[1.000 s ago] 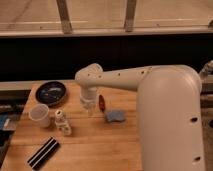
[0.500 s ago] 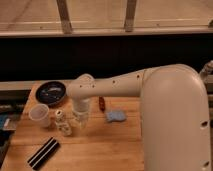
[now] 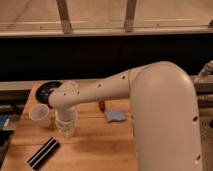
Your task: Knock the bottle over
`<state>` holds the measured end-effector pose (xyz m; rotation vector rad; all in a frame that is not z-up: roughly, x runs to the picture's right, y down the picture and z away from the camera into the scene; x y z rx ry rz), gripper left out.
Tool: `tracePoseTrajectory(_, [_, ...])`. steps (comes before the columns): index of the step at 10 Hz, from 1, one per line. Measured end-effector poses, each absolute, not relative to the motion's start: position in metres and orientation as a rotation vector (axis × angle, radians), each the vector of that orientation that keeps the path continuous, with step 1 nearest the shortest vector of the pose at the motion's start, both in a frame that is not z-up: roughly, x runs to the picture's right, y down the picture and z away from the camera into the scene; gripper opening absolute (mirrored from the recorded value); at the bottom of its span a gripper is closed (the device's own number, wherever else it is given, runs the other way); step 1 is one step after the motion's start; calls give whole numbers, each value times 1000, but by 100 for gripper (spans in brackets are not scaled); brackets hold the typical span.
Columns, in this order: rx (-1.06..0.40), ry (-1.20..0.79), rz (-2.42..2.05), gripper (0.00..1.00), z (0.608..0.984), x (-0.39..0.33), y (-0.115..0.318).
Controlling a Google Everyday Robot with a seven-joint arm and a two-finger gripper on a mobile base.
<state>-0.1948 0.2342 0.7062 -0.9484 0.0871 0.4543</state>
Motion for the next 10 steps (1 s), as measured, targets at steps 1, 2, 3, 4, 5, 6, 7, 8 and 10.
tracePoseTrajectory(1, [-948,80,449,0,706,-200,233])
tracePoseTrajectory(2, [-942,69,447,0,708,-204,228])
tracePoseTrajectory(3, [-934,61,452,0,711,-205,222])
tracePoseTrajectory(4, [-921,58,463,0,719,-202,211])
tracePoseTrajectory(5, [-908,49,482,0,732,-197,194])
tracePoseTrajectory(6, [-900,42,495,0,742,-193,180])
tracePoseTrajectory(7, [-888,27,513,0,755,-189,163])
tracePoseTrajectory(8, [-878,-11,536,0,770,-187,141])
tracePoseTrajectory(10, [-871,-88,575,0,791,-194,109])
